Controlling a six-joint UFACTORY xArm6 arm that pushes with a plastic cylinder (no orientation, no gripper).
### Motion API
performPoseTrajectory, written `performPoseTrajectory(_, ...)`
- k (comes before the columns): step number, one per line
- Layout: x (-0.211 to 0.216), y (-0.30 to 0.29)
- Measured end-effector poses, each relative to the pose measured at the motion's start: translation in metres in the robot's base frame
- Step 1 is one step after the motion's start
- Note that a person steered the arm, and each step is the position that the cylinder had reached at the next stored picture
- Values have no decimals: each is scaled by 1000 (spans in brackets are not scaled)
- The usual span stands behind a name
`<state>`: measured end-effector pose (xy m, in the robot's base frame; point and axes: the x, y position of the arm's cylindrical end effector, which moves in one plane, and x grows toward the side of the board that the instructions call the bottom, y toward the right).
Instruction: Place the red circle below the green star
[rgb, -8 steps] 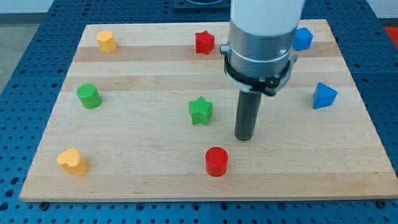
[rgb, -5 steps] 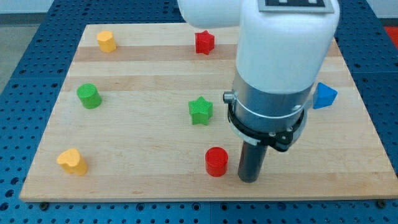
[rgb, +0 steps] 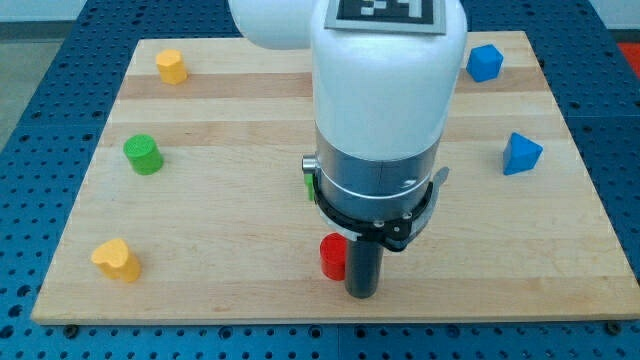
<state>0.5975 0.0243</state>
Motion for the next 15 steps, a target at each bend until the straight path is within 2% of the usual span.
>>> performPoseTrajectory(4, -38, -1)
performPoseTrajectory(5, -32, -1)
performPoseTrajectory(8, 19, -4)
performPoseTrajectory(10, 18, -26)
performPoseTrajectory(13, -34, -36)
performPoseTrajectory(15, -48, -33)
